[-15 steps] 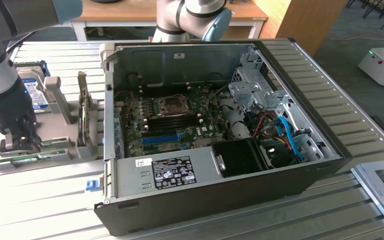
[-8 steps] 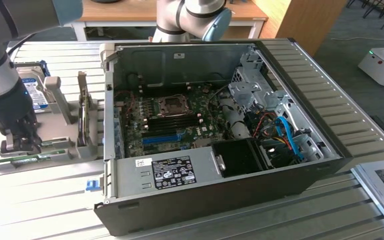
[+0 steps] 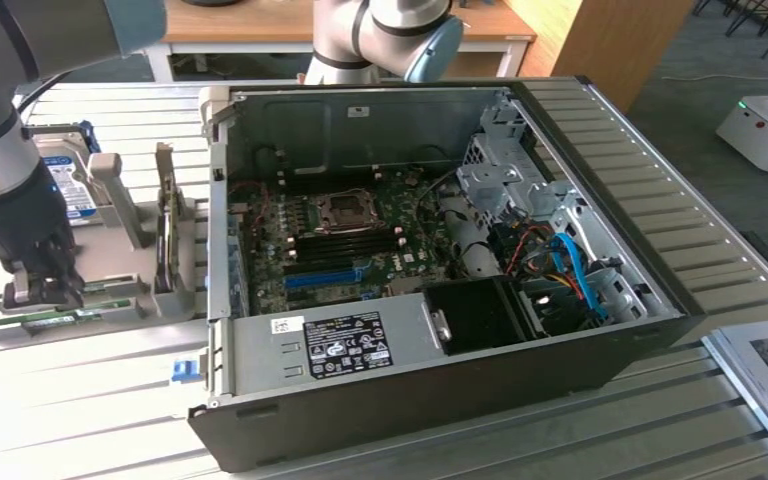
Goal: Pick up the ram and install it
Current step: 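Pick up the ram and move it above insertion slot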
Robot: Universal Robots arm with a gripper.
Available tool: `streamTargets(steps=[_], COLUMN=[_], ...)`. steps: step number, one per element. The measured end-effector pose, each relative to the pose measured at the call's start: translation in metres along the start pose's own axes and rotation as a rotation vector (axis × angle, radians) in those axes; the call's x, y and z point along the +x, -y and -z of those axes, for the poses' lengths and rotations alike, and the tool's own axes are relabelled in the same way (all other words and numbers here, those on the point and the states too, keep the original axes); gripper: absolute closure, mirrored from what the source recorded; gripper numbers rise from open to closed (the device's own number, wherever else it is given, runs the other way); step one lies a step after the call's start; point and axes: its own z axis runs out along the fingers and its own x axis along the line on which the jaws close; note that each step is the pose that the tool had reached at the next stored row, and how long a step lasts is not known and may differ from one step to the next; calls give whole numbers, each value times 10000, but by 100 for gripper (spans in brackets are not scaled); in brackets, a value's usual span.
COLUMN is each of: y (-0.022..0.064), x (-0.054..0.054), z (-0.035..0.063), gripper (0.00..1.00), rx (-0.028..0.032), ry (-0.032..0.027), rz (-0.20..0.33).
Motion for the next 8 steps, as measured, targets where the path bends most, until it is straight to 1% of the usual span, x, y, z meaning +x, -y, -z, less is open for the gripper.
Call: streamTargets(steps=[8], y=[2], x=[1], z=[-61], gripper=[70], rx=[-1], ry=[-1], rz=[0])
